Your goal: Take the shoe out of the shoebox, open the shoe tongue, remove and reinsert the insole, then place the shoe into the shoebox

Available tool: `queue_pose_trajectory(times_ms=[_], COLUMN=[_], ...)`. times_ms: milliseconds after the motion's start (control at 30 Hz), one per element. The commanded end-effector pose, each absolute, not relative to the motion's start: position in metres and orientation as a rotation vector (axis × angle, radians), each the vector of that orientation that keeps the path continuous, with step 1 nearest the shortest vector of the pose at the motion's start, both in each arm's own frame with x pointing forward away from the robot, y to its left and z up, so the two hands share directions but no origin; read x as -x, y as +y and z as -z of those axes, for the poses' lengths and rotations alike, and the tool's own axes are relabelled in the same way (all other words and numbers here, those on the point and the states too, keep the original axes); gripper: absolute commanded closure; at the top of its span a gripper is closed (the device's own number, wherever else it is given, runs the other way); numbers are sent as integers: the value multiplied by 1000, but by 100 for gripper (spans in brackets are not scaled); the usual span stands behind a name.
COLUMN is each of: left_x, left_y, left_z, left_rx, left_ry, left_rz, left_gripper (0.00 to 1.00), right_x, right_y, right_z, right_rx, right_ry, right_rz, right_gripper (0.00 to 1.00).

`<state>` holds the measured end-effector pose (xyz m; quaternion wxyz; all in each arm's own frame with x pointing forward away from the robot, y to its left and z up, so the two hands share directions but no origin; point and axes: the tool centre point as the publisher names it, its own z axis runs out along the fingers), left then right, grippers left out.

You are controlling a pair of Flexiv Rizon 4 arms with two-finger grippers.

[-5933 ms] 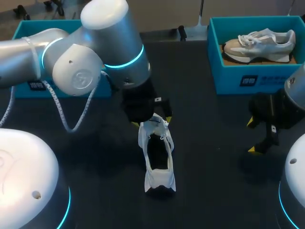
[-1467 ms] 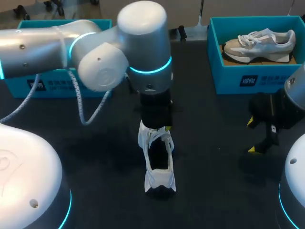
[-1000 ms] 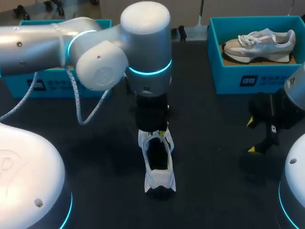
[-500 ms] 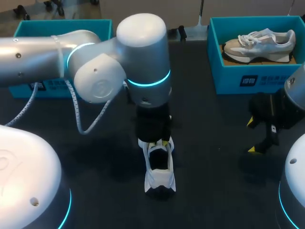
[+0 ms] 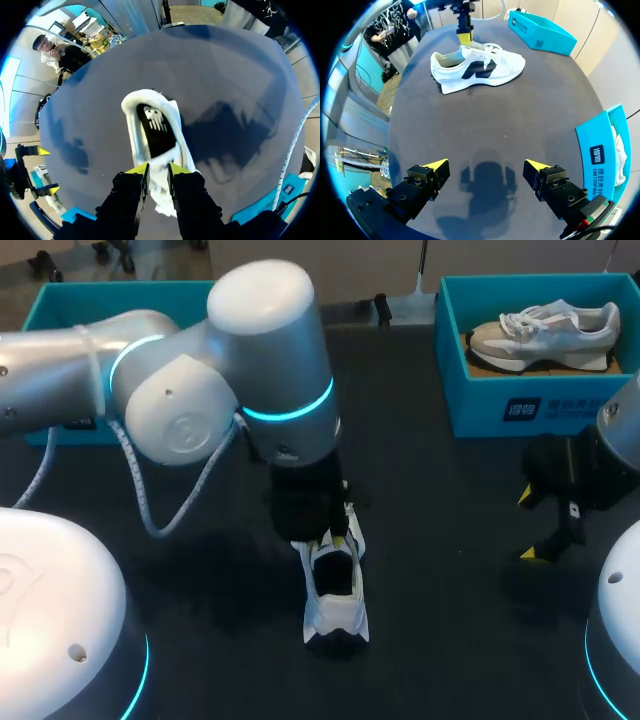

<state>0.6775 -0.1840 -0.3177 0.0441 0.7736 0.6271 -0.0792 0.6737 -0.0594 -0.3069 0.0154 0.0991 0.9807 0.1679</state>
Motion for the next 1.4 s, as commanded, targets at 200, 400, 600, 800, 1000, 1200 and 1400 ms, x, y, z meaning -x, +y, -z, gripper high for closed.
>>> queue_pose_trajectory(times_ms=[200,400,600,800,1000,1200,1400], left_x=[-675,-683,-673,-667,-667,-639,-633], left_y=[-187,-178,-173,-174,-174,-183,-183], left_z=[314,274,257,252,252,235,233], left_rx=[-2300,-2191,-2015,-2043,-2043,-1731,-1285], left_ry=[1921,1985,2267,2223,2223,2814,3093], left_rz=[232,190,173,119,119,-140,-573], left_gripper=[73,66,0,0,0,0,0], right_x=[-673,-673,-673,-673,-673,-673,-673], right_y=[-58,-58,-58,-58,-58,-58,-58], right_z=[308,308,308,308,308,308,308], right_rx=[-309,-309,-309,-309,-309,-309,-309], right_ry=[3050,3050,3050,3050,3050,3050,3050], right_rz=[-517,-517,-517,-517,-517,-517,-517], right_gripper=[0,0,0,0,0,0,0])
